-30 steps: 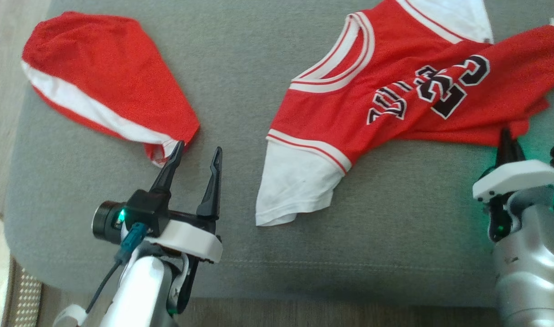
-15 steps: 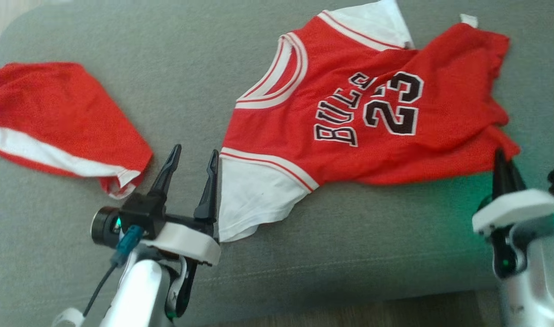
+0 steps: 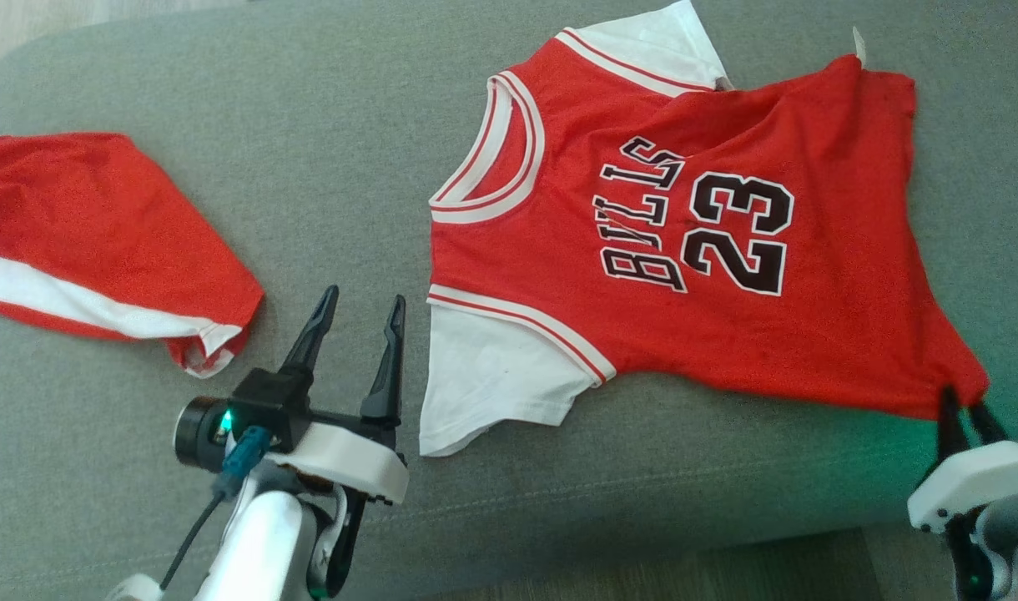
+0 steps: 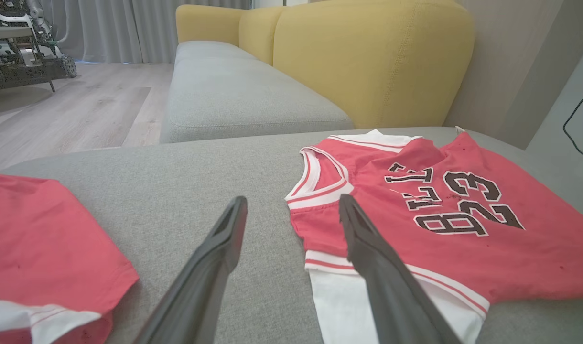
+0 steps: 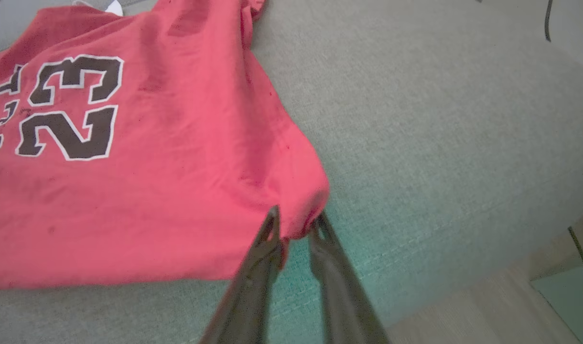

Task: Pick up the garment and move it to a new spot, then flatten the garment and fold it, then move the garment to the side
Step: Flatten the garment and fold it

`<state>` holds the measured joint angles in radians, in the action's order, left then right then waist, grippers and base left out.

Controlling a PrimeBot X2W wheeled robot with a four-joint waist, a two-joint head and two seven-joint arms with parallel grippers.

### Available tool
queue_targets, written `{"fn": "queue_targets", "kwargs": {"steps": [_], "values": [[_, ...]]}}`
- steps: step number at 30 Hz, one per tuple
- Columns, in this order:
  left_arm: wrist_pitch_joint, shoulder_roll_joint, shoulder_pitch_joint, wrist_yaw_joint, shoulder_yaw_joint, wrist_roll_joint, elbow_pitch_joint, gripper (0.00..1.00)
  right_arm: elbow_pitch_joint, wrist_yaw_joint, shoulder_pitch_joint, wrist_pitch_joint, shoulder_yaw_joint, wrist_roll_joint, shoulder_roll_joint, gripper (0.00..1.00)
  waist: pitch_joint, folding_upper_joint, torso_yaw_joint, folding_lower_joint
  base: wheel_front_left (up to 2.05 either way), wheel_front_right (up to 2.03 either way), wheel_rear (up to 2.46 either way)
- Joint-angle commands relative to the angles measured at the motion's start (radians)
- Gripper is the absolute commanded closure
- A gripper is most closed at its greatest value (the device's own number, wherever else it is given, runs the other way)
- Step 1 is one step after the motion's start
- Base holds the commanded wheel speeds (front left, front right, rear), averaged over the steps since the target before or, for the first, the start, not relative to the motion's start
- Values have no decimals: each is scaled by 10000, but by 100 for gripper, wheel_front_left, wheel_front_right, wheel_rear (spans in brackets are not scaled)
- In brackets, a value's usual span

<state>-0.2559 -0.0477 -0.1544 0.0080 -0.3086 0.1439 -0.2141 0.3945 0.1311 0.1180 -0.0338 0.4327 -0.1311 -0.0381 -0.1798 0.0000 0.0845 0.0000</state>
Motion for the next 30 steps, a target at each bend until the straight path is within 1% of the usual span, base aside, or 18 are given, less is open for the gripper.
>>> {"fn": "queue_targets", "kwargs": {"steps": [1, 5, 7, 10, 13, 18, 20, 23, 26, 28, 30], "values": [[-59, -26, -304, -34, 248, 86, 229, 0, -439, -4, 373, 420, -370, 39, -122, 0, 25, 0, -52, 0, 0, 0, 0], [-59, -26, -285, -43, 181, 167, 153, 0, -1157, -4, 609, 1689, -1616, -413, -122, 0, 119, 0, -148, 0, 0, 0, 0], [-59, -26, -254, -59, 153, 210, 112, 0, -1643, -4, 593, 2273, -2239, -353, -122, 0, 168, 0, -202, 0, 0, 0, 0], [-59, -26, -178, -89, 98, 339, 48, 0, -2067, -4, 423, 2570, -2960, -459, -122, 0, 228, 0, -272, 0, 0, 0, 0], [-59, -26, -104, -159, -12, 425, -91, 0, -2151, -4, 291, 2622, -3198, -482, -122, 0, 258, 0, -301, 0, 0, 0, 0], [-59, -26, 7, -737, -628, 1077, -1282, 0, -2257, -4, 143, 2678, -3345, -550, -122, 0, 230, 0, -263, 0, 0, 0, 0], [-59, -26, -41, -863, -872, 1293, -1851, 0, -2258, -4, 130, 2697, -3325, -590, -122, 0, 204, 0, -216, 0, 0, 0, 0], [135, -26, -155, -975, -1216, 1547, -2708, 0, -2231, -4, 139, 2723, -3277, -618, -122, 0, 172, 0, -148, 0, 0, 0, 0], [356, -26, -282, -1074, -1422, 1928, -3258, 0, -2183, -4, 146, 2760, -3262, -674, -122, 0, 157, 0, -98, 0, 0, 0, 0], [480, -26, -374, -1092, -1487, 2143, -3518, 0, -2145, -4, 155, 2785, -3257, -699, -122, 0, 137, 0, -81, 0, 0, 0, 0], [524, -26, -479, -1012, -1494, 2289, -3723, 0, -2113, -4, 176, 2808, -3259, -711, -122, 0, 113, 0, -69, 0, 0, 0, 0]]}}
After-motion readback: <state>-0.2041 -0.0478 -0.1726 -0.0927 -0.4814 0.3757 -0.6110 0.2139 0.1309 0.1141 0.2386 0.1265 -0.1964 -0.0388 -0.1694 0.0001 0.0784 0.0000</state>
